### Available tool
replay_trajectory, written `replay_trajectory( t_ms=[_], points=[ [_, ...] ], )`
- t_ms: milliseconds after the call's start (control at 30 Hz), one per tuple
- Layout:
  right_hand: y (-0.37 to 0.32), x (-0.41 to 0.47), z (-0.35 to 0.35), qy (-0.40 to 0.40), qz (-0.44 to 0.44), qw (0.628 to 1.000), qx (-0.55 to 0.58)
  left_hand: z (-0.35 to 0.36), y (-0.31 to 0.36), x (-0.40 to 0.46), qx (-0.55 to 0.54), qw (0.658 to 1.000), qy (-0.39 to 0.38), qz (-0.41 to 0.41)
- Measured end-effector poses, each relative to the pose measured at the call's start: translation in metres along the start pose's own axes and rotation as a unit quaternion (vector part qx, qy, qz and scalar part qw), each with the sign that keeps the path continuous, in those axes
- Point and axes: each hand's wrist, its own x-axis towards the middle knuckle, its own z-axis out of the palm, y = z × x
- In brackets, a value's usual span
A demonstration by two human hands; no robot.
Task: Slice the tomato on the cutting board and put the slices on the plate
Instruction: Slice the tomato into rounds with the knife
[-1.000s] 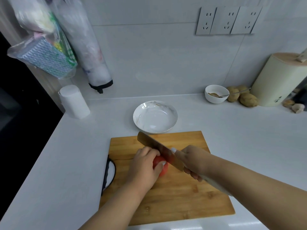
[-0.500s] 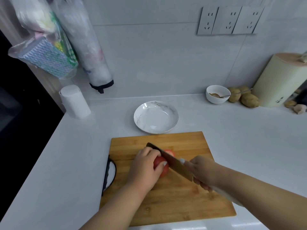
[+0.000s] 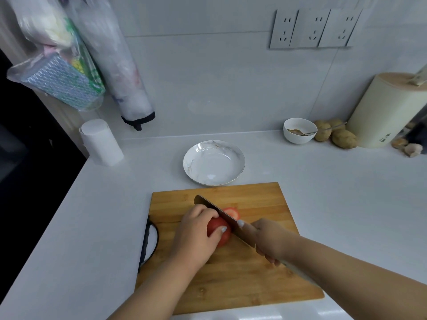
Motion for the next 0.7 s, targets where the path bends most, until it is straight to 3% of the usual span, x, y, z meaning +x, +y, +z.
replay_trajectory(
  t_ms=[333,700],
  points=[
    [0.001,-0.003,-0.002,-0.051,0.024,0.992,0.113,0.002,0.000,-0.004,0.005,1.000,0.007,-0.016],
    [-0.008,-0.029,-0.027,0.005,-0.001,0.990,0.141,0.000,0.002,-0.001,-0.004,1.000,-0.004,-0.018]
  ],
)
